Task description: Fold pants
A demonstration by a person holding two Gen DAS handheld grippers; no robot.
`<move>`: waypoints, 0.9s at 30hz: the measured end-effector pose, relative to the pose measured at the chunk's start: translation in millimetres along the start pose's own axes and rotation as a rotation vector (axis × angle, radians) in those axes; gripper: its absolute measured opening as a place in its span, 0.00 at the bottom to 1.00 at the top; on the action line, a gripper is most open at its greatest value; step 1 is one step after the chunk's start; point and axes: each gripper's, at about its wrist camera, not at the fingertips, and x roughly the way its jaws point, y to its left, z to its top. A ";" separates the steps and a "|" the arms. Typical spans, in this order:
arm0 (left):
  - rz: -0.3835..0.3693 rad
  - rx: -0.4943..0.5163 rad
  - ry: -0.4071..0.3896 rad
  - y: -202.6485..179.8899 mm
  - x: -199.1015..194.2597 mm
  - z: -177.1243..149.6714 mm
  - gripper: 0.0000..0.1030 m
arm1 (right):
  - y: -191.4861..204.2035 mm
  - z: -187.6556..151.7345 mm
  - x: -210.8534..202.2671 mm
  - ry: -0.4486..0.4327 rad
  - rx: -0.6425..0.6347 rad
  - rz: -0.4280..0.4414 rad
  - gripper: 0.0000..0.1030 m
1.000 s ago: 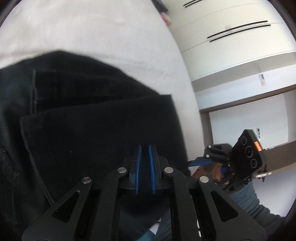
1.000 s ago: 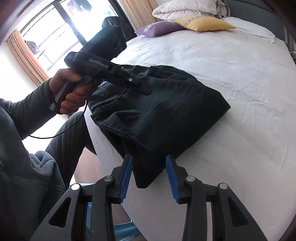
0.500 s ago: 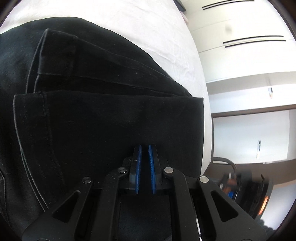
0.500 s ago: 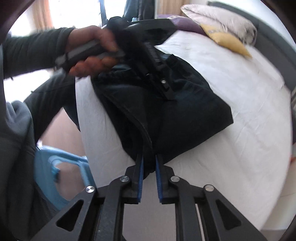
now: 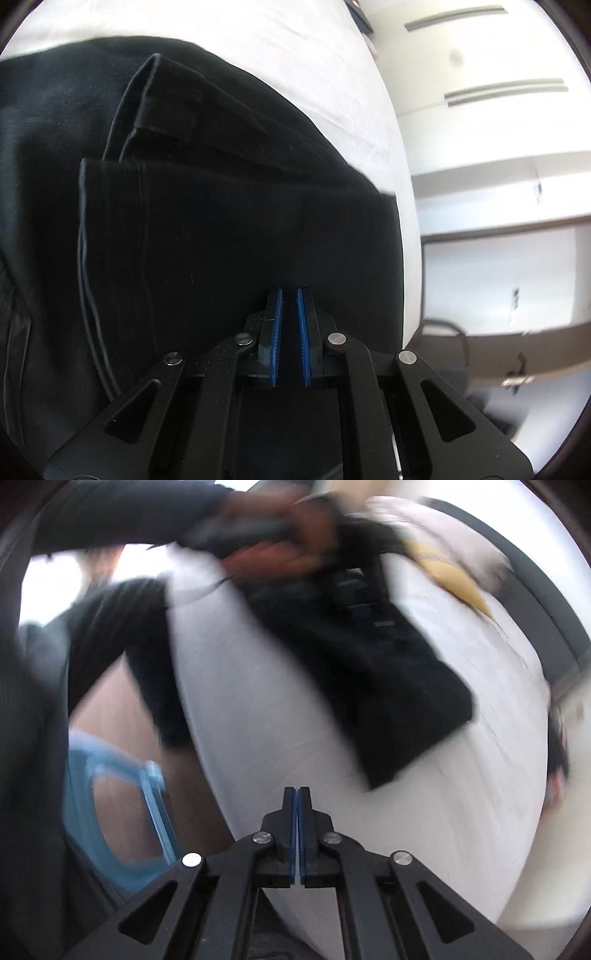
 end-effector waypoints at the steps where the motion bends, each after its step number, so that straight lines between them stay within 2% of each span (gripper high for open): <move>1: -0.002 0.023 -0.001 -3.0 -4.6 -4.7 0.08 | -20.6 4.1 -9.4 -0.049 0.104 0.004 0.03; 2: -0.028 0.051 -0.005 -6.0 -11.6 -12.9 0.08 | -41.3 8.3 -15.8 -0.083 0.204 0.025 0.03; 4: -0.076 0.074 -0.011 -7.1 -21.4 -26.4 0.08 | -69.8 19.4 -19.9 -0.155 0.326 0.070 0.06; 6: -0.069 0.088 0.000 0.3 -24.4 -37.0 0.08 | -91.7 28.1 -9.4 -0.206 0.430 0.174 0.10; 8: -0.047 0.050 0.005 17.0 -21.1 -42.3 0.08 | -106.5 34.1 15.2 -0.174 0.521 0.215 0.15; 9: -0.074 0.012 -0.002 29.9 -25.4 -43.7 0.08 | -106.6 35.8 30.4 -0.127 0.545 0.252 0.15; 10: -0.091 -0.007 -0.009 35.9 -29.1 -45.2 0.08 | -99.0 38.3 40.6 -0.098 0.530 0.287 0.15; 12: -0.057 -0.015 -0.042 49.0 -46.1 -45.1 0.08 | -64.3 38.3 50.2 -0.047 0.390 0.283 0.14; 14: -0.057 -0.016 -0.049 56.7 -55.7 -45.1 0.08 | -33.1 30.8 55.7 0.003 0.301 0.298 0.14; 17: -0.022 0.002 -0.058 57.7 -70.1 -51.1 0.08 | -15.6 17.8 60.5 0.073 0.303 0.323 0.13; 18: -0.008 0.024 -0.069 53.4 -77.5 -55.2 0.08 | -19.3 17.1 53.1 0.054 0.343 0.344 0.14; 22: -0.086 0.074 -0.120 30.8 -94.0 -61.9 0.08 | -53.9 34.1 2.3 -0.200 0.457 0.416 0.16; 24: -0.104 0.082 -0.124 29.8 -95.7 -64.9 0.08 | -80.9 43.2 -7.5 -0.311 0.555 0.448 0.28; 26: -0.079 0.049 -0.111 41.3 -91.9 -67.3 0.08 | -106.3 42.9 0.5 -0.391 0.685 0.483 0.54; 27: -0.058 0.028 -0.108 48.0 -92.5 -67.7 0.08 | -116.3 44.0 12.5 -0.394 0.743 0.503 0.55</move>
